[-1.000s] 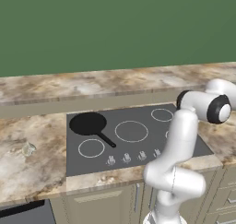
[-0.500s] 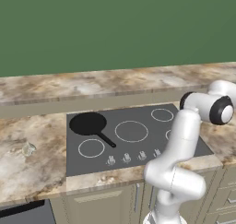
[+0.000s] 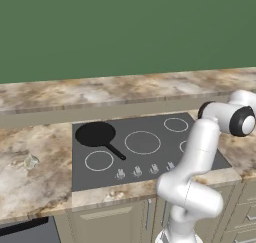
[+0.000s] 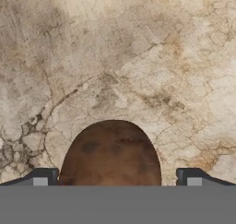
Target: Put the potato and garlic in the pan. Then turn on the rear left burner and set the heat to medium.
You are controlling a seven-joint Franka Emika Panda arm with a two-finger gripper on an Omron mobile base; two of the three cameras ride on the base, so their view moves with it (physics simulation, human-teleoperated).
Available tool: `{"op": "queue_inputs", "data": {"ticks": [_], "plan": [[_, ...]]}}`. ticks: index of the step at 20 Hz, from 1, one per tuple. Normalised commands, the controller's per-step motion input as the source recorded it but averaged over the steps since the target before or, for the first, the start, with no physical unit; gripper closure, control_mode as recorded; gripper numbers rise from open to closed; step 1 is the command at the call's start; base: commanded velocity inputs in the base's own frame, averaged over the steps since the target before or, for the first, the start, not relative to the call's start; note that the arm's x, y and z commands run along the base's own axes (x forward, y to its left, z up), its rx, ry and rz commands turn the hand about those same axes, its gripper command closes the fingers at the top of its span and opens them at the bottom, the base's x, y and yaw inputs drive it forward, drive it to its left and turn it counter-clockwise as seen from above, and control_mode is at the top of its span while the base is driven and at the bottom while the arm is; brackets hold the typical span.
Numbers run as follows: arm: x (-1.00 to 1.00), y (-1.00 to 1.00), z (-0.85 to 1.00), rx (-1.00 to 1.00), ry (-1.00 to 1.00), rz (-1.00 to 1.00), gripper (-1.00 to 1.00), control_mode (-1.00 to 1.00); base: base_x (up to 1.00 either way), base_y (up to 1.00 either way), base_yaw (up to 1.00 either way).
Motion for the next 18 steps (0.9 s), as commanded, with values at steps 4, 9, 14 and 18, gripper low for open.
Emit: {"op": "queue_inputs", "data": {"ticks": [4, 9, 14, 18], "plan": [[-0.06, 0.00, -0.34, 0.00, 0.00, 0.00, -1.00, -1.00, 0.00, 0.00, 0.00], [0.00, 0.00, 0.00, 0.00, 0.00, 0.00, -1.00, -1.00, 0.00, 0.00, 0.00], [0.00, 0.00, 0.00, 0.00, 0.00, 0.00, 1.00, -1.00, 0.00, 0.00, 0.00], [-0.03, 0.00, 0.00, 0.00, 0.00, 0.00, 1.00, -1.00, 0.00, 0.00, 0.00]]}}
